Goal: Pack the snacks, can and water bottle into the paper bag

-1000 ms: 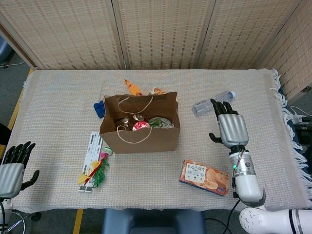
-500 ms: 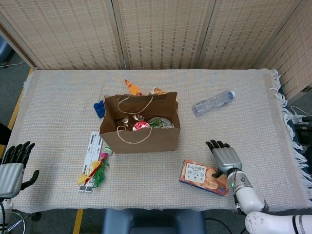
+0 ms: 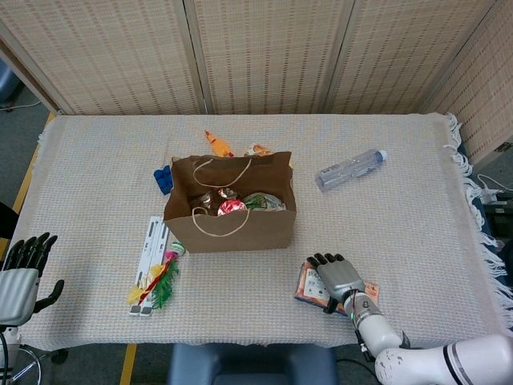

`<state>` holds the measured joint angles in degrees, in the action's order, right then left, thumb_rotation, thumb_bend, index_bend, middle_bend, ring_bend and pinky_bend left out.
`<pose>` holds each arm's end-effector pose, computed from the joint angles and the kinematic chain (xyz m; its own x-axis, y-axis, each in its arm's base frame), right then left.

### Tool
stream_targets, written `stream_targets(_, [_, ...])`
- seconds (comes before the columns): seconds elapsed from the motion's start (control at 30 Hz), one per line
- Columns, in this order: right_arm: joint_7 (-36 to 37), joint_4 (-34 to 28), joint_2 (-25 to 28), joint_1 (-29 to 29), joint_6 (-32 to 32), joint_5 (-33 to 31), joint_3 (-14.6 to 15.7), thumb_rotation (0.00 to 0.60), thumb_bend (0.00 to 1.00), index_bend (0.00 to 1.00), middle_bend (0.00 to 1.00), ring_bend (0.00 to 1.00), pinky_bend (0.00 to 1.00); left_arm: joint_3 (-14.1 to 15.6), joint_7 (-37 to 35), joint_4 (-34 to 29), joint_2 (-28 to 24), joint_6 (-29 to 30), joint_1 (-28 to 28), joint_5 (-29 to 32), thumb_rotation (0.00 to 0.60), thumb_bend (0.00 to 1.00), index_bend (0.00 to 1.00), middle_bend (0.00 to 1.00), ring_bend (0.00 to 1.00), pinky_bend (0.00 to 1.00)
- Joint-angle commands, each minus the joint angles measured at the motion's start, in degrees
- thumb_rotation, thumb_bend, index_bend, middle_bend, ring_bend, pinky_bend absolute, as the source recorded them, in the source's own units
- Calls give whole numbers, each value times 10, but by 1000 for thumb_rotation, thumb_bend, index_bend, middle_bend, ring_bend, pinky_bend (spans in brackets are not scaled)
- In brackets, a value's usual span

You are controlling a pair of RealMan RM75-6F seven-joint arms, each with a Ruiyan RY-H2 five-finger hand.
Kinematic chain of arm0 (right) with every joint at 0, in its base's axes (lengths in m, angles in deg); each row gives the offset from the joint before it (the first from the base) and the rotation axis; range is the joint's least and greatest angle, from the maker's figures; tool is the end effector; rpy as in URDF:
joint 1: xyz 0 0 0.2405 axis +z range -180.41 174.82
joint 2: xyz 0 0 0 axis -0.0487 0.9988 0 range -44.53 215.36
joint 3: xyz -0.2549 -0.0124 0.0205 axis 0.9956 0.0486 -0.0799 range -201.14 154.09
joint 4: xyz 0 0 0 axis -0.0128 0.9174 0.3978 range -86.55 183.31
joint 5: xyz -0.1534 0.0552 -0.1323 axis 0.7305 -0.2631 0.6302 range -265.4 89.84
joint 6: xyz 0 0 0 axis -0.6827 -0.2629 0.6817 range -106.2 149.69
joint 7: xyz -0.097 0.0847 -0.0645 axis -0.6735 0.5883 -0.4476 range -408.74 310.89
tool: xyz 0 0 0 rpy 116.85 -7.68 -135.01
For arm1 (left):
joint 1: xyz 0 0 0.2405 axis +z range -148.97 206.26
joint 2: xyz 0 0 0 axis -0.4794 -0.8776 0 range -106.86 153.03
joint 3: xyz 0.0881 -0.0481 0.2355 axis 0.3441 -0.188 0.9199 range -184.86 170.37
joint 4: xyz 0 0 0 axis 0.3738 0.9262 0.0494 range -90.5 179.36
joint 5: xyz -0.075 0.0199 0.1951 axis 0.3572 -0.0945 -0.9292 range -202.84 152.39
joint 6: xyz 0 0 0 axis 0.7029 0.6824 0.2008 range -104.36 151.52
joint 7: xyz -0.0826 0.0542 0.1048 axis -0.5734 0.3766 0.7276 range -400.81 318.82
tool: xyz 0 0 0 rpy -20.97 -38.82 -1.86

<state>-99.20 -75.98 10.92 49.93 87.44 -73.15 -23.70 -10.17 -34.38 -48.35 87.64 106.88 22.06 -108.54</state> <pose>-0.1424 -0.2433 0.0133 0.4958 -0.6848 0.5340 -0.8348 -0.2062 0.5105 -0.3109 0.1905 0.1545 0.4814 0.0228 0.8762 0.8764 0.0048 -0.4816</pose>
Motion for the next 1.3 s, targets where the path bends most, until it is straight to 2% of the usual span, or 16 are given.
stream_targets(0.03, [-13, 11, -22, 8, 21, -1, 12, 600, 0, 0, 0, 0, 65, 0, 0, 0, 0, 0, 0, 0, 600, 369, 0, 0, 0, 0])
stream_targets(0.33, [-36, 33, -62, 11, 64, 1, 31, 600, 0, 0, 0, 0, 67, 1, -3, 0, -2, -2, 0, -1, 600, 369, 0, 0, 0, 0])
stream_targets(0.4, [-39, 39, -73, 9, 76, 9, 35, 600, 0, 0, 0, 0, 96, 1, -3, 0, -2, -2, -1, -1, 600, 370, 0, 0, 0, 0])
stream_targets(0.47, [-39, 45, -83, 4, 85, 22, 40, 600, 11, 0, 0, 0, 167, 1, -3, 0, -2, -2, -1, -1, 600, 370, 0, 0, 0, 0])
stream_targets(0.53, [-36, 50, -91, -1, 92, 36, 42, 600, 76, 0, 7, 16, 289, 1, -4, 0, -2, -2, 0, -1, 600, 370, 0, 0, 0, 0])
stream_targets(0.6, [-31, 56, -97, -8, 97, 57, 47, 600, 175, 3, 66, 105, 439, 1, -4, 0, -2, -2, 0, -1, 600, 370, 0, 0, 0, 0])
stream_targets(0.67, [-28, 62, -101, -15, 103, 78, 52, 600, 283, 77, 201, 264, 593, 1, -4, 0, -2, -2, -1, -1, 600, 369, 0, 0, 0, 0])
stream_targets(0.77, [-18, 67, -105, -27, 113, 105, 56, 600, 387, 214, 342, 429, 711, 1, -4, 0, -2, -2, -1, -1, 600, 369, 0, 0, 0, 0])
stream_targets(0.83, [-10, 64, -101, -34, 117, 116, 53, 600, 404, 245, 374, 471, 726, 1, -4, 0, -2, -2, -1, -1, 600, 370, 0, 0, 0, 0])
stream_targets(0.93, [12, 50, -84, -45, 119, 137, 45, 600, 405, 266, 384, 478, 727, 1, -5, 0, -2, -2, -1, -1, 600, 369, 0, 0, 0, 0])
stream_targets(1.13, [77, -16, -6, -68, 120, 186, 14, 600, 405, 274, 386, 478, 727, 1, -4, 0, -2, -2, 0, -1, 600, 369, 0, 0, 0, 0])
stream_targets(1.3, [171, -82, 84, -96, 130, 250, -38, 600, 405, 293, 392, 478, 728, 1, -3, -1, -2, -1, 0, -1, 600, 370, 0, 0, 0, 0])
